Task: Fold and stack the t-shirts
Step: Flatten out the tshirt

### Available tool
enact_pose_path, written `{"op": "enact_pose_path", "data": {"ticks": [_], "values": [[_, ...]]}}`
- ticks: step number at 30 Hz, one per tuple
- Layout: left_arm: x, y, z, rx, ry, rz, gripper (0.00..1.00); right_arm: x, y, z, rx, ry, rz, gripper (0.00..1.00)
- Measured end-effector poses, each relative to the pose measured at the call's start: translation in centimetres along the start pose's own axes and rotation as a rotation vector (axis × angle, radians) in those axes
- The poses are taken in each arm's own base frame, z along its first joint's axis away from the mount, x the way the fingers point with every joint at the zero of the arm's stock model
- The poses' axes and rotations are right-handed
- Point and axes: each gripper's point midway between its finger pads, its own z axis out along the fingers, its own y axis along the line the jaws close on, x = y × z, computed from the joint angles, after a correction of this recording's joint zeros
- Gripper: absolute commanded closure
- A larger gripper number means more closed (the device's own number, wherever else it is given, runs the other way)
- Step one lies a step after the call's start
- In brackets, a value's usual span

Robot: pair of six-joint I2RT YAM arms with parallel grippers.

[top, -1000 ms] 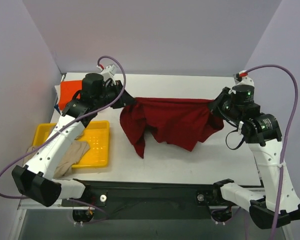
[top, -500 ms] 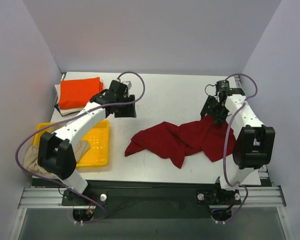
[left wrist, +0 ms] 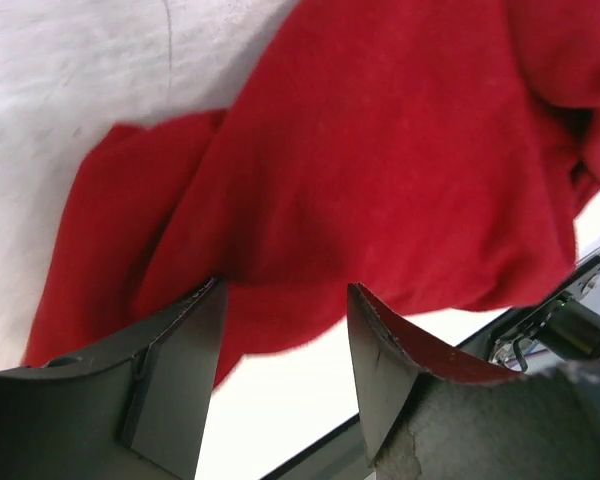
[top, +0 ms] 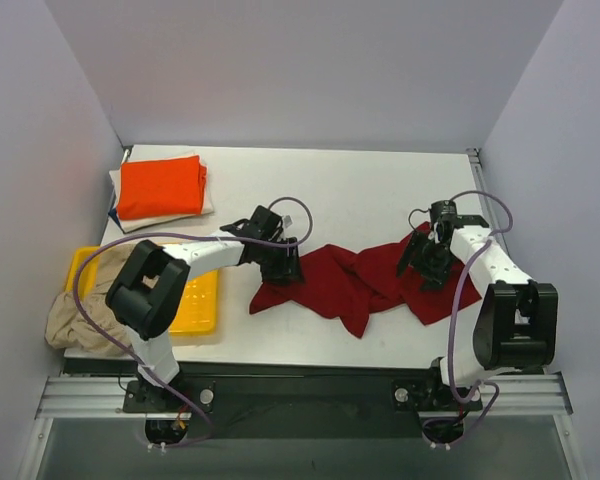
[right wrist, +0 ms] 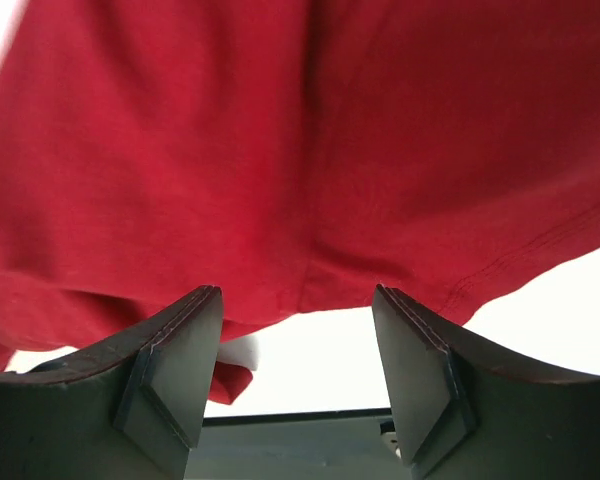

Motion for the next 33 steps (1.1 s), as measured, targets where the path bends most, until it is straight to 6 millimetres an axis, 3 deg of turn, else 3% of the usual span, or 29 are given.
{"op": "enact_pose_path", "data": {"ticks": [3, 7, 11, 14, 18, 24, 28, 33], "values": [[0.4, 0.0, 2.1, 0.024, 0.058, -0.023, 0.38, 1.2, -0.3, 1.1, 0.011, 0.045, 0.002, 0.38], [-0.7, -0.3, 2.6, 0.057, 0.062, -0.039, 0.38, 1.6, 0.4, 2.4, 0.009, 0.07, -0.01, 0.39], [-2.2, 0.7, 2.5, 0.088, 0.061, -0.087, 0.38, 2.3, 1.4, 3.9, 0.005, 0.11, -0.028, 0.39], [-4.5, 2.2, 2.2, 0.086, 0.028, -0.109, 0.38, 3.3, 2.5, 5.1, 0.001, 0.15, -0.051, 0.39], [-9.8, 3.7, 2.7, 0.044, -0.036, -0.065, 0.38, 4.5, 5.5, 5.6, -0.033, 0.207, -0.092, 0.39], [-18.4, 5.0, 3.8, -0.073, -0.167, 0.044, 0.37, 4.1, 11.2, 6.1, -0.125, 0.249, -0.132, 0.39], [-20.9, 5.9, 2.9, -0.151, -0.21, 0.075, 0.36, 2.9, 14.2, 6.3, -0.19, 0.245, -0.145, 0.39], [-21.5, 5.4, 0.1, -0.197, -0.26, 0.094, 0.35, 1.0, 16.6, 5.4, -0.262, 0.2, -0.158, 0.39]]}}
